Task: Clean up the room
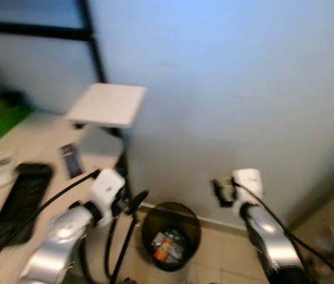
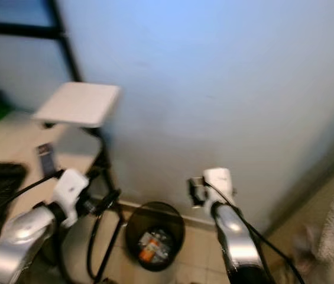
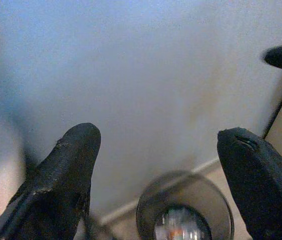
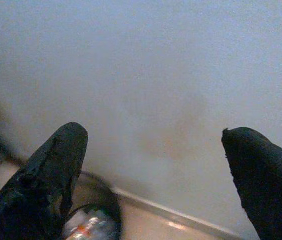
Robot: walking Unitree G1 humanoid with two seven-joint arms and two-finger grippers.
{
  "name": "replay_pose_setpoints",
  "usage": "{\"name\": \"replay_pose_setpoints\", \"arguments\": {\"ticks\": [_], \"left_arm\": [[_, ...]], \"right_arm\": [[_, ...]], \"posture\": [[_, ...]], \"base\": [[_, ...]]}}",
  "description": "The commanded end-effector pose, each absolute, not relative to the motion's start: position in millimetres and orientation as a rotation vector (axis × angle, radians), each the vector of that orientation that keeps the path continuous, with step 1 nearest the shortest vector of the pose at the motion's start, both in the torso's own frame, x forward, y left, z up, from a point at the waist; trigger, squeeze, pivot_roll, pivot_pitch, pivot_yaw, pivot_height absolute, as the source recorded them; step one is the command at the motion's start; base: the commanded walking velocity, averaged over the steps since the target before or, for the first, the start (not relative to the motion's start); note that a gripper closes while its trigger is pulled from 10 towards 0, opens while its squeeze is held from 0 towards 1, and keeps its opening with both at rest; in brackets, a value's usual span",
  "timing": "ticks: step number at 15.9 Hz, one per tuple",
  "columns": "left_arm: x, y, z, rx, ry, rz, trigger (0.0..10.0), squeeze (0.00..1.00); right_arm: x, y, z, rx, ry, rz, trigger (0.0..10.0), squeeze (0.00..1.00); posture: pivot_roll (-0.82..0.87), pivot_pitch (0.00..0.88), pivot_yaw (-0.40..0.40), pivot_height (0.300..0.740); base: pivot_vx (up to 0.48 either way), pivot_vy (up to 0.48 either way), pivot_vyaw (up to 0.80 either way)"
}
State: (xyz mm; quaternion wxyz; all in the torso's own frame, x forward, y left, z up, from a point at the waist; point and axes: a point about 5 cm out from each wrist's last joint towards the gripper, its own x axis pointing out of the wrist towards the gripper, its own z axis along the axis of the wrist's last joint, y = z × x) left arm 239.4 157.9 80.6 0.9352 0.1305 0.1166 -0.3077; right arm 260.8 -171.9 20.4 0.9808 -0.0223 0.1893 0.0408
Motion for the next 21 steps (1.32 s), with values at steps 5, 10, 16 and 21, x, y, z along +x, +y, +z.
{"name": "replay_pose_setpoints", "arguments": {"ticks": [5,10,16,21], "left_arm": [[247.2,139.3,84.8,0.167,0.28,-0.525,10.0,0.0],[243.7,151.4,89.3,0.053,0.262,-0.353,10.0,0.0],[236.1,159.6,87.9,0.165,0.275,-0.323,10.0,0.0],[235.8,155.6,85.4,0.208,0.277,-0.362,10.0,0.0]], "right_arm": [[236.7,-181.6,44.9,-0.045,0.336,-0.081,10.0,0.0],[231.7,-184.8,51.4,-0.047,0.355,-0.091,10.0,0.0],[229.3,-176.0,53.1,-0.014,0.366,-0.064,10.0,0.0],[227.8,-181.8,53.5,-0.004,0.368,-0.096,10.0,0.0]], "posture": [[-0.02,0.0,0.054,0.74],[0.01,0.0,0.028,0.74],[0.02,0.0,0.018,0.74],[0.01,0.0,0.037,0.74]], "base": [[0.0,0.0,-0.77],[0.0,0.0,-0.74],[0.0,0.0,-0.74],[0.0,0.0,-0.74]]}}
